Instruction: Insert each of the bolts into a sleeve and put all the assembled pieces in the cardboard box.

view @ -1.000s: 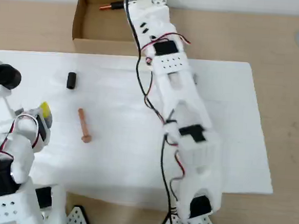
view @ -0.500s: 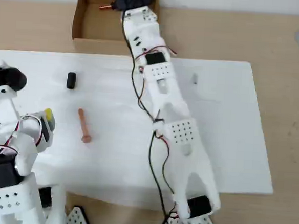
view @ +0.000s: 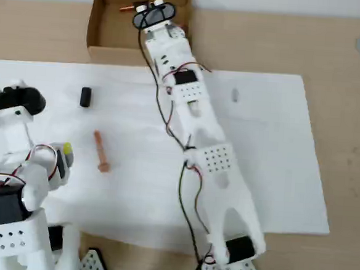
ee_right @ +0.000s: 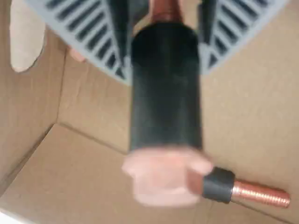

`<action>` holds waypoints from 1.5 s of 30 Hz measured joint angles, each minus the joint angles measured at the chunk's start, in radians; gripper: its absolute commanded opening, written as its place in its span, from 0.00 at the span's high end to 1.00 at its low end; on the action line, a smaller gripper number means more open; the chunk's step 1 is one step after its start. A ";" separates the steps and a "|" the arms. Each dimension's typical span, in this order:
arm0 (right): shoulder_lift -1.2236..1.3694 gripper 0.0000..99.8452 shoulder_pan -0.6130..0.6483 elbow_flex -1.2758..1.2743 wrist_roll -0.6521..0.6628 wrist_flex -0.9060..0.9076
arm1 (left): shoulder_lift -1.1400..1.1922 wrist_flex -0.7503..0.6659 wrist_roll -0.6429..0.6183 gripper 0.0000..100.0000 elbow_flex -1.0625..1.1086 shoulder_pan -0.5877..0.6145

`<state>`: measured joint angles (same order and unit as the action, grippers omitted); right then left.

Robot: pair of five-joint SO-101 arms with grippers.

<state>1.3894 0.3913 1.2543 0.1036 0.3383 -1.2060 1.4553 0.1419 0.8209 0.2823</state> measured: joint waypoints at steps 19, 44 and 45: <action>-0.273 0.79 -0.006 0.358 0.002 0.798 | 0.580 0.106 -0.140 0.82 -0.465 0.002; -0.876 0.79 -0.324 0.368 0.002 1.436 | 1.138 0.215 -0.127 0.82 -0.569 -0.186; -0.896 0.79 -0.324 0.368 0.002 1.436 | 1.165 0.193 -0.124 0.82 -0.569 -0.184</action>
<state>0.4933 0.0675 1.6226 0.1051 1.7745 -0.0414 1.6487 0.0176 0.2516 0.0982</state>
